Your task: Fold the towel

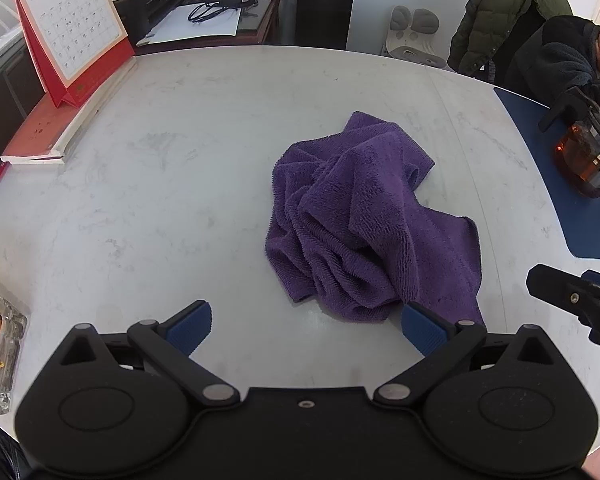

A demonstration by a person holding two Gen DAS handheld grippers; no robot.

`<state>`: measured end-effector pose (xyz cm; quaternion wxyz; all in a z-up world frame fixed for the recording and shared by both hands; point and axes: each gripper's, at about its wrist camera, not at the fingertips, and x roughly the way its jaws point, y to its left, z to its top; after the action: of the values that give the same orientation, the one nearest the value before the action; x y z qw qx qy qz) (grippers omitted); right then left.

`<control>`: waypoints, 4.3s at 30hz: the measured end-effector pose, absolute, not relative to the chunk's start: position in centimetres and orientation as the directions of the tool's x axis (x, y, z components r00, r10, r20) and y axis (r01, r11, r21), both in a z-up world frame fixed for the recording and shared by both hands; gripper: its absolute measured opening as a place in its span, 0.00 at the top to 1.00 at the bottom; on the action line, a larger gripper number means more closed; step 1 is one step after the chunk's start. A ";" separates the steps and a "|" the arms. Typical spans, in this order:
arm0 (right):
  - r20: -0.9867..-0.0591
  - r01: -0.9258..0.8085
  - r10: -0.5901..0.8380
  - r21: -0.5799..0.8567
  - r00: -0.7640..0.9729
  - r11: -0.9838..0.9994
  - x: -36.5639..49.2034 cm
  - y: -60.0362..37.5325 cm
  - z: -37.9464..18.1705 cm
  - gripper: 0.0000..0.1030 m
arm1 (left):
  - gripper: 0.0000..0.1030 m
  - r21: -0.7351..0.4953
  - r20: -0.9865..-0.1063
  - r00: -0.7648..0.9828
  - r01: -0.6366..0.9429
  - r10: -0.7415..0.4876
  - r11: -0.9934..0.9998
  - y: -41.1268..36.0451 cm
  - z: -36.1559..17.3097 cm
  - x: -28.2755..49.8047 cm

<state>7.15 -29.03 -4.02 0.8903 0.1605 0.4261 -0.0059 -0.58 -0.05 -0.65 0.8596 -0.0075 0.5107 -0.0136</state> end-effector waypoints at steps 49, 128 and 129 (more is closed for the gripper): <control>-0.795 0.181 0.048 0.196 0.605 0.964 6.8 -28.8 -4.2 0.00 | 0.01 -0.049 -0.884 0.460 0.077 -0.079 0.996 -1.2 -1.1 -0.8; -0.822 0.163 0.052 0.174 0.568 0.971 7.1 -28.2 -4.8 0.00 | 0.01 -0.038 -0.893 0.445 0.080 -0.069 0.996 -1.2 -1.5 -0.7; -0.822 0.163 0.052 0.174 0.567 0.971 7.1 -28.2 -4.8 0.00 | 0.01 -0.038 -0.893 0.444 0.080 -0.069 0.996 -1.2 -1.5 -0.6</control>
<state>7.07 -28.18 -4.82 0.8776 0.1158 0.4640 -0.0317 -0.64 -1.21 -1.47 0.8498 0.0049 0.5252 -0.0438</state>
